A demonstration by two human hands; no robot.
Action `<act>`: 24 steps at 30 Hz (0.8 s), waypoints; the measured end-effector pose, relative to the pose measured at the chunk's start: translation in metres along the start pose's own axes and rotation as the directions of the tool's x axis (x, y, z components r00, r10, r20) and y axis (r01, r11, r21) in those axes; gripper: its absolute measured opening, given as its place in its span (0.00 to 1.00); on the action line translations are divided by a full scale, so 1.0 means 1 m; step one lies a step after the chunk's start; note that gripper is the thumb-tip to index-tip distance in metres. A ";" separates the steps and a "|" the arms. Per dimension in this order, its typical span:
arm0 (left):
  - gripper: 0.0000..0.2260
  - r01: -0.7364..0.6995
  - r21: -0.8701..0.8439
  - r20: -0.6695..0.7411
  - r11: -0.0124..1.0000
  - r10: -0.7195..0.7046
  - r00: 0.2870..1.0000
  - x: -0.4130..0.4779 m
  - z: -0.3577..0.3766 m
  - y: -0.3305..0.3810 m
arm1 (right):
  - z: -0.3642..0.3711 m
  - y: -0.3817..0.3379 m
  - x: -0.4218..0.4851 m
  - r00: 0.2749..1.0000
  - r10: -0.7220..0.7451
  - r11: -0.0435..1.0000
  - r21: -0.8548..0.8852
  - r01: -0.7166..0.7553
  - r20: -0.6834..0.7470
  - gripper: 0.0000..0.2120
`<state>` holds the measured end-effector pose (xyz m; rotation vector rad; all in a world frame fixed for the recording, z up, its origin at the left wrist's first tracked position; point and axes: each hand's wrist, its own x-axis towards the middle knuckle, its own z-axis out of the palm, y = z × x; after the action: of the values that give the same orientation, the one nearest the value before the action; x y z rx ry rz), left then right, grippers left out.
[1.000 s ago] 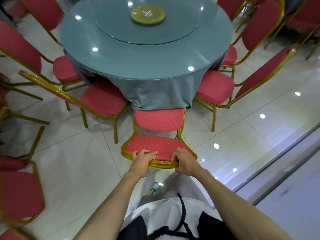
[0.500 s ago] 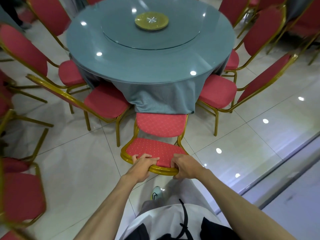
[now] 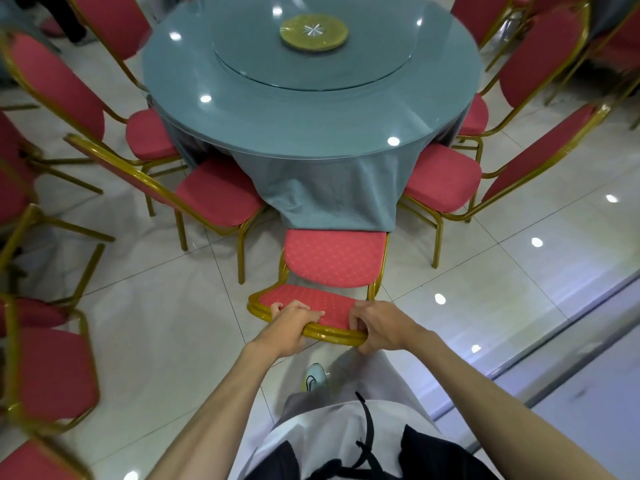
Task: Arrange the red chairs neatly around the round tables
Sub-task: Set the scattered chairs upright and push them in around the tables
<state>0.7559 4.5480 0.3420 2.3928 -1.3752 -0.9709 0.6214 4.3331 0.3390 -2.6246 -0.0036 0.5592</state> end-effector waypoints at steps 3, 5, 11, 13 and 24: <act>0.26 0.010 -0.014 -0.016 1.000 -0.010 1.000 -0.007 0.011 -0.006 | 0.009 -0.006 -0.002 0.999 -0.020 0.999 0.027 0.019 0.026 0.14; 0.23 0.024 -0.045 -0.076 0.999 -0.028 0.997 -0.005 0.008 -0.006 | 0.014 -0.005 -0.002 0.998 0.039 0.991 0.128 -0.033 -0.043 0.14; 0.22 0.034 -0.024 -0.072 0.999 -0.036 0.997 0.022 -0.007 0.015 | -0.013 0.020 -0.010 0.989 0.126 0.980 0.167 -0.111 -0.082 0.14; 0.19 0.045 -0.035 -0.082 0.998 -0.048 0.995 0.031 -0.009 0.019 | -0.020 0.030 -0.013 0.977 0.169 0.966 0.220 -0.138 -0.130 0.15; 0.18 0.082 -0.275 -0.186 0.958 -0.137 0.973 0.065 -0.053 0.007 | -0.049 0.063 0.026 0.894 0.327 0.913 0.346 -0.216 -0.306 0.19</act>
<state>0.8067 4.4835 0.3571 2.3088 -0.9808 -0.8469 0.6584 4.2580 0.3415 -2.3934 0.5362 0.1409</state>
